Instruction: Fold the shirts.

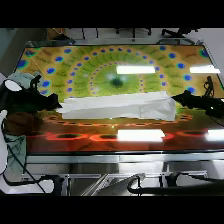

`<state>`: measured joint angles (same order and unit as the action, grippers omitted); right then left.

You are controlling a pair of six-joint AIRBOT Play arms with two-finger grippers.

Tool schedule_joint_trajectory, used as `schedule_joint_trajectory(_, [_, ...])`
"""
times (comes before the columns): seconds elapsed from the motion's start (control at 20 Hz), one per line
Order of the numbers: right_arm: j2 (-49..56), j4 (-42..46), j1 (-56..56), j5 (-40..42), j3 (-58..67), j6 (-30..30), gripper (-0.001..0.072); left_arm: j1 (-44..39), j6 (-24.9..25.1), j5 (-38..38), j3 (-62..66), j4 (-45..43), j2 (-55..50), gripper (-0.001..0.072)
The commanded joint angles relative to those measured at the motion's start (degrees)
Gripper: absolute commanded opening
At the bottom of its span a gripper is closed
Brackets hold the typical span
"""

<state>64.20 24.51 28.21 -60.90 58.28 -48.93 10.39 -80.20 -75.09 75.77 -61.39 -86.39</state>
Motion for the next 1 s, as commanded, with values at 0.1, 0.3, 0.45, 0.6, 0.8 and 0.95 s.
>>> schedule_joint_trajectory(0.1, [15.23, -5.64, -4.13, 3.67, 6.29, 8.70, 0.0026, -4.37, -1.33, 1.14, 11.54, -0.17, -13.25, 0.0022])
schedule_joint_trajectory(0.3, [14.58, 3.72, -1.46, 2.03, 10.01, 8.63, 0.0347, -5.11, -1.36, -4.39, 20.13, -1.90, -19.30, 0.0687])
schedule_joint_trajectory(0.45, [13.81, 12.24, 0.96, 1.92, 11.08, 4.81, 0.0655, -5.11, -1.40, -7.50, 25.86, -5.75, -19.91, 0.0687])
schedule_joint_trajectory(0.6, [16.15, 12.22, 0.55, 0.87, 11.08, 3.23, 0.0658, -5.16, -2.23, -8.87, 30.36, -3.93, -19.87, 0.0687])
schedule_joint_trajectory(0.8, [20.39, 11.39, -2.89, 0.24, 11.08, 3.48, 0.0657, -6.25, -2.36, -9.03, 32.83, 1.38, -19.85, 0.0687])
schedule_joint_trajectory(0.95, [23.10, 11.23, -5.07, 0.24, 11.10, 3.48, 0.0499, -8.13, -2.29, -8.87, 32.81, 4.39, -19.87, 0.0686])
